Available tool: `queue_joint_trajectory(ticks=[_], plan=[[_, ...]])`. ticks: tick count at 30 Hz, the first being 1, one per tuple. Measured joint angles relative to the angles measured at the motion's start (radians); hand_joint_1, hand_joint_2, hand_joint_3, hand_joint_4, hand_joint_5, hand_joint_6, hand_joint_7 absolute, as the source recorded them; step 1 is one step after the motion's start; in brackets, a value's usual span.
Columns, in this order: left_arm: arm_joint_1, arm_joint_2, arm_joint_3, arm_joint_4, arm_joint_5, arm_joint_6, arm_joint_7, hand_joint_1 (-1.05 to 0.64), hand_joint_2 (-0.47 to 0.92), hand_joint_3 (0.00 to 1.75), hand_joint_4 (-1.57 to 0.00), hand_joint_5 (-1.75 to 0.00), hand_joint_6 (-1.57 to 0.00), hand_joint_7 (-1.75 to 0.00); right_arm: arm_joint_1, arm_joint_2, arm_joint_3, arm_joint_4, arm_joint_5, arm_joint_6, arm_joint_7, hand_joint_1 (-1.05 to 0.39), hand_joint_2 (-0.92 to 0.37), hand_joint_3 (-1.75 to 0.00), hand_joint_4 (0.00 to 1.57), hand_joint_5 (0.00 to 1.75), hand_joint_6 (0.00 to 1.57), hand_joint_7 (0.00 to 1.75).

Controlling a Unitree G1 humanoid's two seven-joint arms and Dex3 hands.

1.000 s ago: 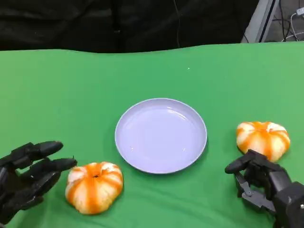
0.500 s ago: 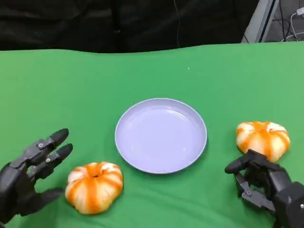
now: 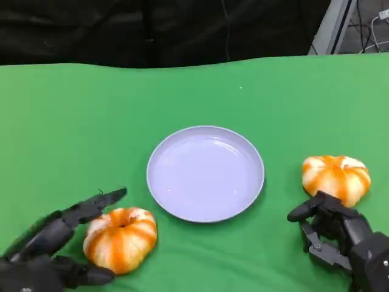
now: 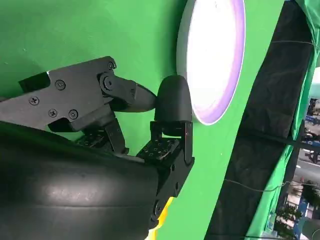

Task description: Grasp the bread from the table and place it into the plate.

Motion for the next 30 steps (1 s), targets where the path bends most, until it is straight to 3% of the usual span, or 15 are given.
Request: queue_joint_trajectory(ticks=[7,14,21,30], plan=[[0.027,0.035,-0.08,-0.132,0.096,0.113,0.101,-1.05,0.92,0.58,-0.12,-0.02,-0.2,-0.01,-0.001,0.001,0.004,0.0,0.0,0.001,-0.002,-0.19,-0.86,-0.62,0.73,1.75,0.71,1.32],[0.023,0.046,-0.206,-0.297,0.227,0.33,0.089,-1.05,0.92,0.65,-0.16,-0.02,-0.22,-0.01,-0.002,0.0,0.01,0.001,-0.012,0.0,-0.023,-0.19,-0.87,-0.6,0.73,1.75,0.71,1.32],[0.011,0.063,-0.258,-0.317,0.228,0.398,0.081,-1.05,0.92,0.78,-0.2,-0.03,-0.25,-0.01,-0.001,-0.001,0.011,0.001,-0.013,-0.001,-0.027,-0.18,-0.88,-0.59,0.73,1.75,0.71,1.33],[-0.031,0.071,-0.314,-0.291,0.21,0.451,0.059,-1.04,0.92,0.79,-0.22,-0.03,-0.26,-0.01,0.0,-0.001,0.01,-0.001,-0.01,-0.001,-0.023,-0.19,-0.88,-0.59,0.74,1.75,0.71,1.33]])
